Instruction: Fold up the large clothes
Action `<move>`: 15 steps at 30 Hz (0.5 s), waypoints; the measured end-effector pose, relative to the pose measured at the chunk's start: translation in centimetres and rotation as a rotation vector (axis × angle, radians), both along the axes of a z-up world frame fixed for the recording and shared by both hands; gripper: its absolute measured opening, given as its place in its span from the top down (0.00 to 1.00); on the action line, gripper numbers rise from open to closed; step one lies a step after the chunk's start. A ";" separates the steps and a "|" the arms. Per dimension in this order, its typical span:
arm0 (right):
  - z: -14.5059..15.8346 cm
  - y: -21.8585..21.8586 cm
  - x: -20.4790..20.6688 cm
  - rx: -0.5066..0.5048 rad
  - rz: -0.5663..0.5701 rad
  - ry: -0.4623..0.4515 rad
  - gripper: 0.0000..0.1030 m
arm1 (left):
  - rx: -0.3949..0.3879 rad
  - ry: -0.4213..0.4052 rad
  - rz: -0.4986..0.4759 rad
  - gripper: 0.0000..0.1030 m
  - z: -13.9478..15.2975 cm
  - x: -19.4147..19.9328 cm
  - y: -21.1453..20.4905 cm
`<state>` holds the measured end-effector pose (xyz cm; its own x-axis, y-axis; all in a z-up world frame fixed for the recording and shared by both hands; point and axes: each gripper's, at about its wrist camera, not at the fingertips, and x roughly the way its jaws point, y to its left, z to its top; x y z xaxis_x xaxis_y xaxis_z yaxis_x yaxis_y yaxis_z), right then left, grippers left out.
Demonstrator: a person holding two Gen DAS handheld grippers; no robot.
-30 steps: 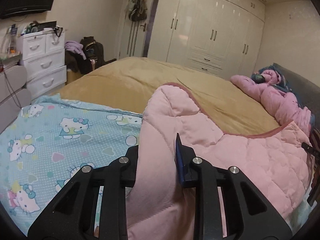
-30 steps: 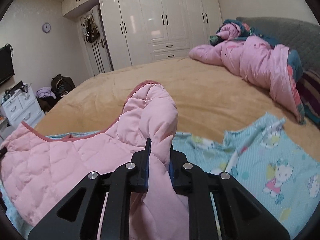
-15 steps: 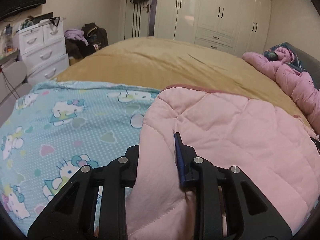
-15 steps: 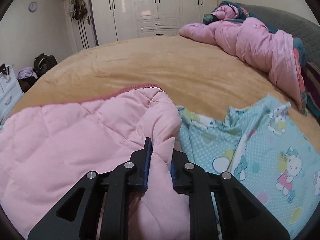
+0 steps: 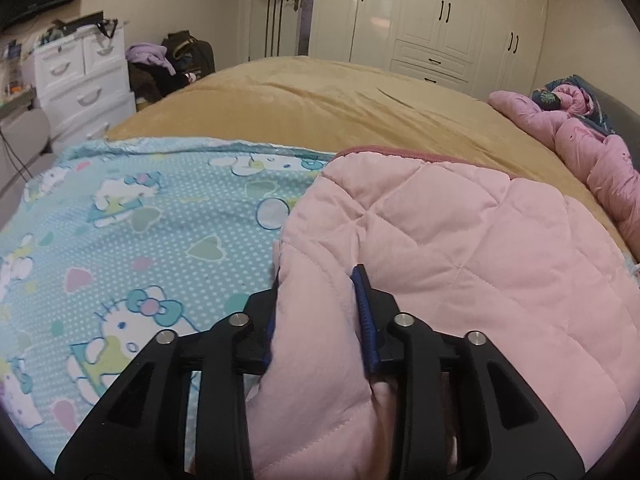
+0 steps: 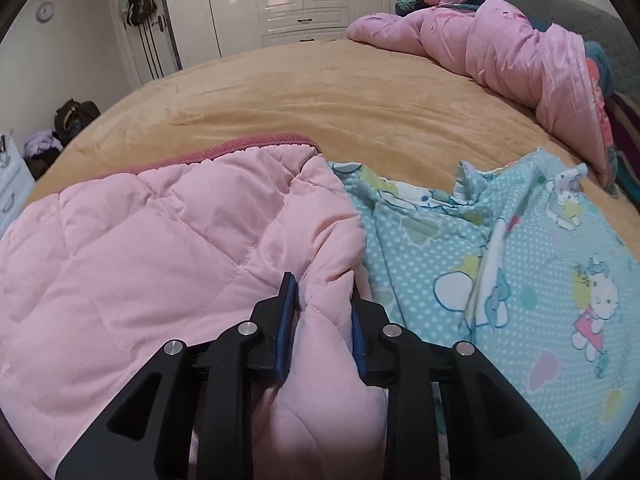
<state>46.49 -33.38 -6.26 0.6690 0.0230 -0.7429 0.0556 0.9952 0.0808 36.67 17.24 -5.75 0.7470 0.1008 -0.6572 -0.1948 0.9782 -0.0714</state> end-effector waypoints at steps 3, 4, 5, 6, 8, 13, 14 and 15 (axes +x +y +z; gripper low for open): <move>1.2 -0.3 -1.2 0.001 -0.020 0.012 0.66 | 0.041 0.003 0.022 0.48 0.9 -0.6 -0.5; 1.8 -0.6 -2.0 0.026 -0.030 0.005 0.51 | 0.045 -0.004 0.023 0.40 1.4 -1.0 -0.7; 2.5 -1.0 -3.1 0.065 -0.026 -0.022 0.44 | 0.045 -0.011 0.020 0.38 1.7 -1.2 -0.8; 3.2 -1.1 -4.0 0.091 -0.018 -0.048 0.33 | 0.051 -0.019 0.007 0.33 2.3 -1.6 -1.2; 4.5 -1.0 -6.0 0.107 0.005 -0.099 0.25 | 0.100 -0.035 0.009 0.23 3.4 -2.4 -2.0; 6.9 2.1 -11.3 0.086 0.168 -0.184 0.21 | 0.123 -0.080 -0.016 0.20 6.1 -5.4 -4.0; 7.0 3.3 -12.5 0.075 0.212 -0.190 0.21 | 0.111 -0.082 -0.029 0.17 6.4 -6.0 -4.5; 7.0 4.2 -13.2 0.063 0.241 -0.189 0.20 | 0.105 -0.084 -0.044 0.17 6.5 -6.7 -5.0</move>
<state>33.30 -29.18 0.74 0.7652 0.2395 -0.5976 -0.2033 0.9706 0.1288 30.01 12.24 0.79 0.8044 0.1310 -0.5794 -0.1488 0.9887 0.0171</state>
